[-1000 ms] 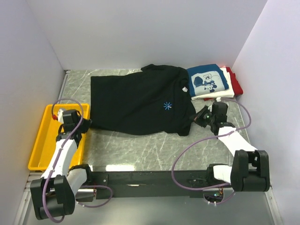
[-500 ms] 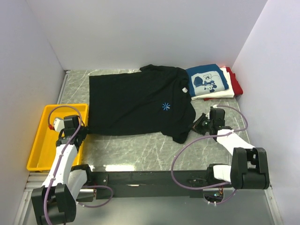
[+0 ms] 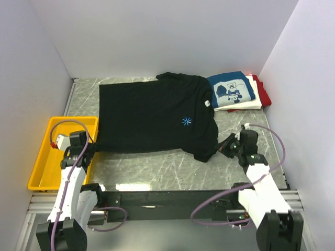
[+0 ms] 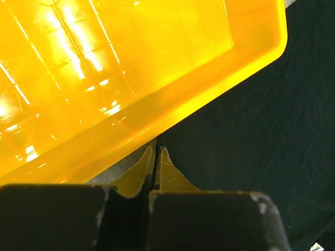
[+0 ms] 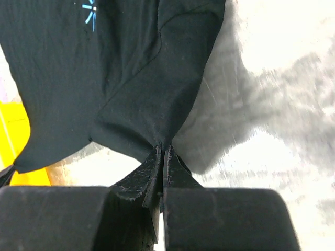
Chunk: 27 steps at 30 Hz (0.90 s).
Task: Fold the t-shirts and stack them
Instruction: Flatten the tshirt out
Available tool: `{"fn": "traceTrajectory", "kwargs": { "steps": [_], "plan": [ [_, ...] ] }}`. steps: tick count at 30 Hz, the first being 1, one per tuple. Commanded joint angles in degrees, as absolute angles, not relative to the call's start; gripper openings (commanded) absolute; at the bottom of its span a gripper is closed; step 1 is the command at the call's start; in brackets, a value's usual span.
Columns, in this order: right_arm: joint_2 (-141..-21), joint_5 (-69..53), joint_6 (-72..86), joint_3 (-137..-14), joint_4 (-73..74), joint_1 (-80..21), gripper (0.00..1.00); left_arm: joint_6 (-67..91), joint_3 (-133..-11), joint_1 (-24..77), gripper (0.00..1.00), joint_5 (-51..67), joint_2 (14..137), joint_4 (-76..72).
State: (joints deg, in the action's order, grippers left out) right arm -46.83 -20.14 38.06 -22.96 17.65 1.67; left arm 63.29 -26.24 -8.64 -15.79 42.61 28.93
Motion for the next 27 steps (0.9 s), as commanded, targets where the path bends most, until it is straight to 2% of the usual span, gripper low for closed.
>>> {"fn": "traceTrajectory", "kwargs": {
  "steps": [1, 6, 7, 8, 10, 13, 14, 21, 27],
  "plan": [
    [-39.83, -17.32, 37.71, -21.36, 25.64, 2.02, 0.00, 63.46, -28.56, -8.88, 0.00, -17.76, 41.49, 30.15],
    [-31.92, -21.00, 40.95, -17.85, 27.25, 1.93, 0.00, 63.63, -29.09, -8.88, 0.00, -17.67, 39.73, 31.90],
    [-31.12, -21.01, 41.04, -17.67, 27.59, 1.93, 0.04, 63.46, -29.27, -8.88, 0.00, -17.75, 39.38, 31.99],
    [-30.59, -20.74, 41.13, -17.75, 27.68, 1.93, 0.10, 63.37, -29.35, -8.96, 0.00, -17.75, 39.03, 31.99],
    [-30.67, -18.73, 41.31, -18.54, 27.43, 1.93, 0.33, 63.11, -29.88, -8.96, 0.00, -17.49, 38.67, 31.82],
    [-35.05, -16.27, 42.44, -21.17, 23.23, 1.93, 0.50, 63.11, -30.32, -8.96, 0.00, -16.18, 39.46, 31.20],
    [-36.98, -15.56, 42.71, -21.96, 21.64, 1.93, 0.52, 63.02, -30.50, -8.96, 0.00, -15.82, 39.72, 30.94],
    [-64.12, -6.07, 41.31, -34.70, 13.72, 3.60, 0.54, 60.91, -31.55, -8.88, 0.00, -13.63, 40.43, 29.80],
    [-78.91, -7.73, 41.92, -38.67, 4.59, 4.31, 0.52, 59.68, -30.41, -8.88, 0.00, -11.34, 39.99, 28.83]
  ]
}}
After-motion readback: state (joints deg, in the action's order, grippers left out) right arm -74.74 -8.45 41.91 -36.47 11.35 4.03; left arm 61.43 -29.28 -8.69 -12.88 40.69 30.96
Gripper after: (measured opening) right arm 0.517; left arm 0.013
